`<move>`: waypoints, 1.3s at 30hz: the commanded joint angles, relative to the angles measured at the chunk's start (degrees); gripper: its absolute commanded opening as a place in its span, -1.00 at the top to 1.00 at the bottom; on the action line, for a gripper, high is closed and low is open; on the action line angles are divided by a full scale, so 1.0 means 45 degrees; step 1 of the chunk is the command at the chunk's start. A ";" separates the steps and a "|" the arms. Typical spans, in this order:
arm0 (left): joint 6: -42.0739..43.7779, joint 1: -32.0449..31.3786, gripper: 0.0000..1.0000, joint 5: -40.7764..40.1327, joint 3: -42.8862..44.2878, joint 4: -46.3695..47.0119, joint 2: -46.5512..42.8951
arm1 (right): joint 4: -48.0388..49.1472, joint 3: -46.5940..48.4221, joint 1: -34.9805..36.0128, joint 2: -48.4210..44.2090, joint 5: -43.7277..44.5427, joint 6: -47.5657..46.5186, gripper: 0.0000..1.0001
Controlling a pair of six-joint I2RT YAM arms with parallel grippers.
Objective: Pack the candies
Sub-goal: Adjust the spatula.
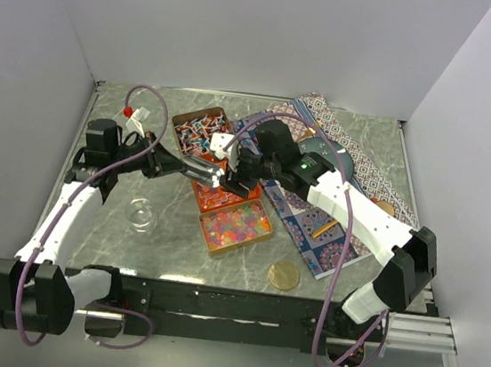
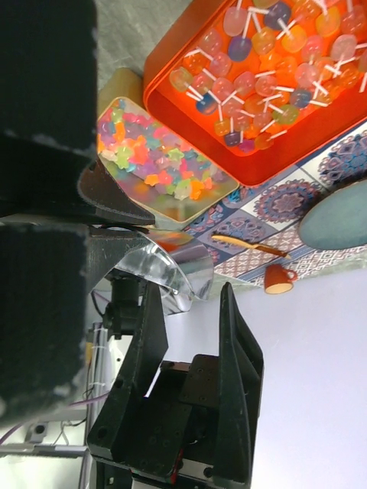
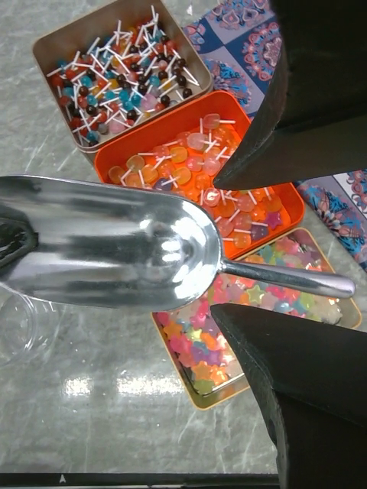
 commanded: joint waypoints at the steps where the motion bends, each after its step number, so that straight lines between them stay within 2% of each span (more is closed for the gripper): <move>1: 0.0086 0.0389 0.98 0.0844 0.0503 0.0351 0.0426 | 0.0085 0.0174 0.0168 -0.0360 0.0282 -0.0460 -0.33; 12: -0.0070 0.0393 0.98 0.1645 0.0777 0.0877 0.1209 | 0.0261 -0.0432 0.0187 -0.0323 0.0946 -0.0597 -0.16; 26: -0.0598 0.0510 0.99 0.1860 0.0386 0.1406 0.1560 | 0.0359 -0.0433 0.0168 -0.0322 0.1104 -0.0812 0.30; 33: -0.0637 0.0529 0.98 0.1880 0.0405 0.1406 0.1834 | 0.0553 -0.0549 0.0324 -0.0536 0.1219 -0.1144 0.36; 36: -0.1025 0.0588 0.98 0.2055 0.0250 0.1833 0.2029 | 0.1020 -0.0841 0.0402 -0.0770 0.1453 -0.1183 0.52; 39: -0.1398 0.0666 0.97 0.2523 0.0171 0.2225 0.2302 | 0.1257 -0.1019 0.0480 -0.1005 0.1726 -0.1339 0.99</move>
